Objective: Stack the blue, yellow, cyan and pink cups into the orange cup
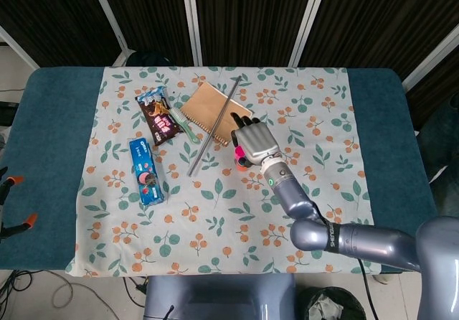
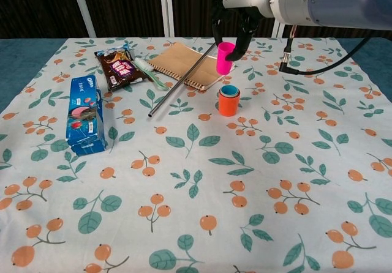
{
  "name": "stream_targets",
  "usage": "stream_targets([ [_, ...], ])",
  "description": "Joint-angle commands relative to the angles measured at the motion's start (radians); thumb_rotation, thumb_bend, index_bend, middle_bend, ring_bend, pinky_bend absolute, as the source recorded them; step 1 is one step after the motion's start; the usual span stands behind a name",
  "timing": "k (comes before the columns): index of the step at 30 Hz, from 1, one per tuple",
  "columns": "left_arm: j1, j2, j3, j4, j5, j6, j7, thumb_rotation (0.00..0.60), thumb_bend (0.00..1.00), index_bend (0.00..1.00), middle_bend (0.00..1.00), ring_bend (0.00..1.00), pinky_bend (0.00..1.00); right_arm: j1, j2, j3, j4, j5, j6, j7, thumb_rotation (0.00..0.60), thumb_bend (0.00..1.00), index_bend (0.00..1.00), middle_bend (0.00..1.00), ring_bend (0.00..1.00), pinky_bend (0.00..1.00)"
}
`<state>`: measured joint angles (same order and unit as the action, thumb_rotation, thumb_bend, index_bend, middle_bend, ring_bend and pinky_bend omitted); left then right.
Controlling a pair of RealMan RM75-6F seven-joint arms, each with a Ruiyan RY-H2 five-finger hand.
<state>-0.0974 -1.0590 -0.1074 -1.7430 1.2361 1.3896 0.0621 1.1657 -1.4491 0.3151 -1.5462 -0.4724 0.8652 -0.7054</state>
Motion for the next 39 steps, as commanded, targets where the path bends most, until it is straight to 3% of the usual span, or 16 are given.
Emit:
stream_targets([
  [1,0.0,0.0,-0.001,0.0,-0.001,0.0,-0.002,0.6,0.2,0.23,0.01,0.0,0.0,0.016,-0.021,-0.012,0.038,0.02,-0.014,0.008,0.6,0.37,0.55,0.0,0.14,0.21],
  [14,0.0,0.002,0.0,-0.002,-0.001,-0.001,-0.002,0.6,0.2,0.23,0.01,0.0,0.0,0.021,-0.072,-0.067,0.112,0.017,-0.037,0.045,0.6,0.37,0.56,0.0,0.14,0.21],
  [28,-0.002,0.002,-0.002,-0.002,-0.003,-0.003,0.0,0.6,0.2,0.23,0.01,0.0,0.0,0.011,-0.094,-0.092,0.165,0.006,-0.05,0.08,0.6,0.37,0.55,0.0,0.14,0.21],
  [30,-0.002,0.002,-0.002,-0.003,-0.003,-0.002,0.002,0.6,0.2,0.23,0.01,0.0,0.0,0.008,-0.094,-0.097,0.165,0.006,-0.056,0.084,0.6,0.37,0.49,0.0,0.14,0.21],
  [35,-0.001,0.002,-0.001,-0.002,-0.004,-0.001,0.003,0.6,0.2,0.23,0.01,0.0,0.0,0.009,-0.089,-0.122,0.161,0.017,-0.09,0.077,0.6,0.34,0.13,0.0,0.1,0.21],
  [39,-0.001,0.002,-0.001,-0.001,-0.003,-0.001,0.002,0.6,0.2,0.23,0.01,0.0,0.0,0.019,-0.075,-0.132,0.149,0.035,-0.106,0.066,0.6,0.31,0.02,0.0,0.09,0.21],
])
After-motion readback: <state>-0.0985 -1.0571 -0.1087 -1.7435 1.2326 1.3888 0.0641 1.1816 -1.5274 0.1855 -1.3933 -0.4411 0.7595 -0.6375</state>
